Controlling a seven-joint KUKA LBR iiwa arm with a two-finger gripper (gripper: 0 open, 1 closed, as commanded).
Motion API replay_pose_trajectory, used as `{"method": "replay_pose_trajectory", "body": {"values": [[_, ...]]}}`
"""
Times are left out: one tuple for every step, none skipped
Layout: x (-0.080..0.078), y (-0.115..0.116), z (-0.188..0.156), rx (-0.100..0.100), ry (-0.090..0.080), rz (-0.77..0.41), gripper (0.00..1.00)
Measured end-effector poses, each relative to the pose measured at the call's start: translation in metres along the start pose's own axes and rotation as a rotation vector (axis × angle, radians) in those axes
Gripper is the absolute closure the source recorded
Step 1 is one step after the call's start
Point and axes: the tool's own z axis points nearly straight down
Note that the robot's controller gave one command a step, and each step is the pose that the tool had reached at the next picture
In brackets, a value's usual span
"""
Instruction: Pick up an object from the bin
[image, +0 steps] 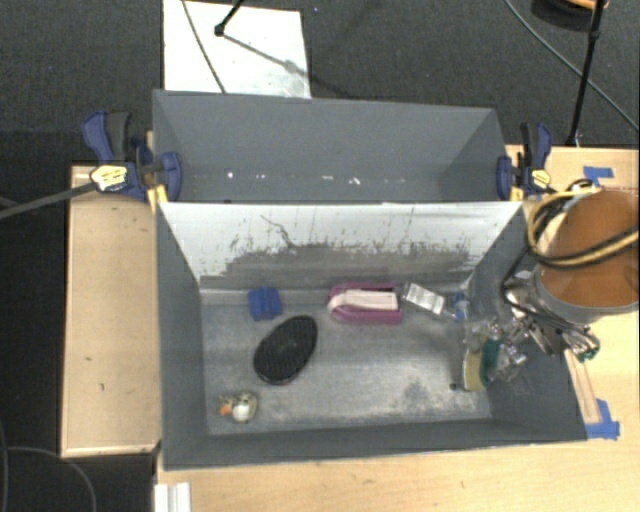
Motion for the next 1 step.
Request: {"method": "replay_pose_trajectory", "body": {"values": [[0.0071,-0.0009,-0.1261,0.004,0.004,0.008,1.00]]}}
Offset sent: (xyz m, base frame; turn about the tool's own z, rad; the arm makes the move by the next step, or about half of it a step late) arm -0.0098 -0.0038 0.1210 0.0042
